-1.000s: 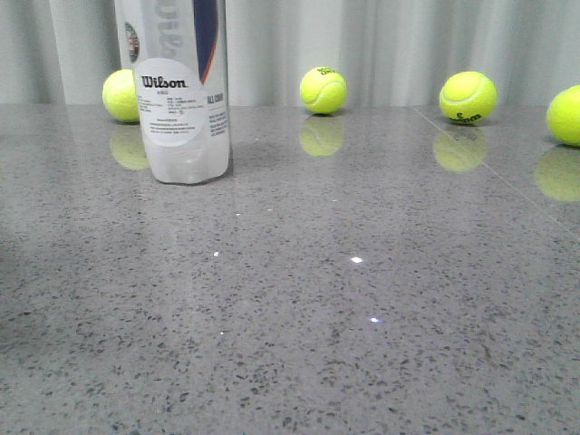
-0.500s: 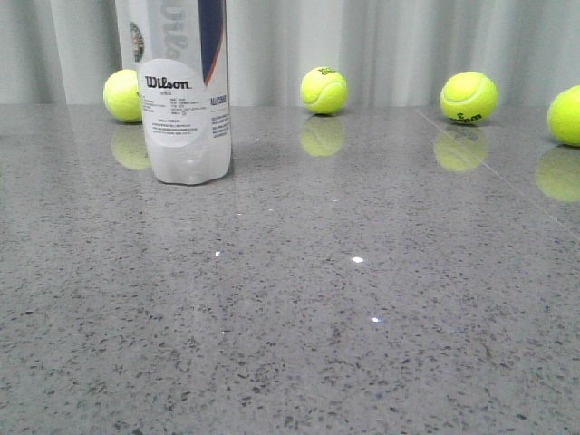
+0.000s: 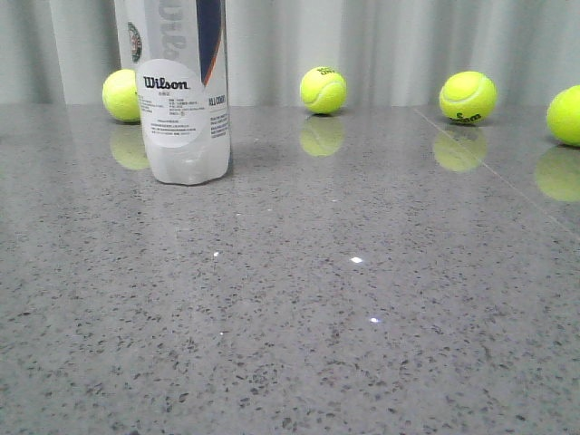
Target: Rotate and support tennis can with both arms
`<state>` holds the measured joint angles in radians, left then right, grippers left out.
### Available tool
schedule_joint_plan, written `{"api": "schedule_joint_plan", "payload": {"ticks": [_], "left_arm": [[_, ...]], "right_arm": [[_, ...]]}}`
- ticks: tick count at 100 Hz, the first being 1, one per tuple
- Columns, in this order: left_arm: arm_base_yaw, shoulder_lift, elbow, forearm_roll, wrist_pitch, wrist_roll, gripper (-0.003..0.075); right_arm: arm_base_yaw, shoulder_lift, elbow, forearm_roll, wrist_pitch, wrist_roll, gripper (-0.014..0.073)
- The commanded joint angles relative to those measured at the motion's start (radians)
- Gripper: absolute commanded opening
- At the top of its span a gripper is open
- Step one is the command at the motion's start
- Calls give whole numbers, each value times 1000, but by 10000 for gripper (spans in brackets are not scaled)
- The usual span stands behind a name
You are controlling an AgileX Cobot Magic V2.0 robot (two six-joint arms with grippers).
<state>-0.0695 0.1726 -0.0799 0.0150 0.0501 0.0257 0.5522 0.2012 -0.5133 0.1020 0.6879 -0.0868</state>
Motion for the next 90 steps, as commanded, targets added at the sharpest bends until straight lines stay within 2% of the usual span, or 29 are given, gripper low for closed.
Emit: {"api": "schedule_joint_plan", "payload": {"ticks": [1, 17, 22, 90], "left_arm": [[14, -53, 24, 4, -68, -16, -19], [25, -182, 128, 2, -65, -16, -19], [25, -217, 123, 2, 16, -16, -19], [22, -208, 126, 0, 11, -16, -19]], "right_arm": [[-5, 12, -25, -2, -68, -6, -60], [-5, 12, -25, -2, -68, -6, -60], [-5, 12, -25, -2, -68, -6, -60], [-5, 13, -25, -2, -66, -6, -60]]}}
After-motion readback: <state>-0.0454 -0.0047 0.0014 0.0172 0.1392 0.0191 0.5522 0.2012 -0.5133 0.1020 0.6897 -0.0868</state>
